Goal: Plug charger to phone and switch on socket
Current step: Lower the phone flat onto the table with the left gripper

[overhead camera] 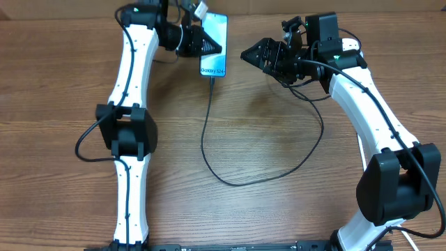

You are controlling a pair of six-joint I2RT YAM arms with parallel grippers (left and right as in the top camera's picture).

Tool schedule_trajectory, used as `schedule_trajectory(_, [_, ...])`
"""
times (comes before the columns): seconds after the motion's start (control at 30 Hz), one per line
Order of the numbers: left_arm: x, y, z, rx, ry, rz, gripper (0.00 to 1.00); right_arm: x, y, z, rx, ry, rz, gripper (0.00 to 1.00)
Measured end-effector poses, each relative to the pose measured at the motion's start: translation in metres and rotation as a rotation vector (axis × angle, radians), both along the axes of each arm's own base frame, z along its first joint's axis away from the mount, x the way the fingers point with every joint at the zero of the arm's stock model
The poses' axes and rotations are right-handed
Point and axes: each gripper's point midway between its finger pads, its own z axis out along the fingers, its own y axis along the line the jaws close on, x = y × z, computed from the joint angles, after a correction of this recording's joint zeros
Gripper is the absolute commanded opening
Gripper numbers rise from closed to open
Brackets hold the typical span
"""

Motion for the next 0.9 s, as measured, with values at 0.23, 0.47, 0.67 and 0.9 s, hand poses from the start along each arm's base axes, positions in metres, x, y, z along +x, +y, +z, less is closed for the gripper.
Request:
schedule_trajectory(0.23, [-0.005,-0.006,-0.076,0.014,0.288,0.072,0.04,-0.001,0.000,-0.001,0.004,0.018,-0.008,0.96])
schedule_trajectory(0.47, [-0.024,-0.027,-0.097,0.036,0.394,0.050,0.04,-0.001,0.000,-0.001,0.006,0.022,-0.011,0.96])
schedule_trajectory(0.67, [-0.039,-0.027,-0.107,0.119,0.458,0.052,0.04,-0.001,0.000,-0.001,0.005,0.022,-0.011,0.96])
schedule_trajectory(0.9, [-0.045,-0.024,-0.117,0.183,0.459,0.046,0.04,-0.001,0.000,-0.001,0.005,0.023,-0.012,0.96])
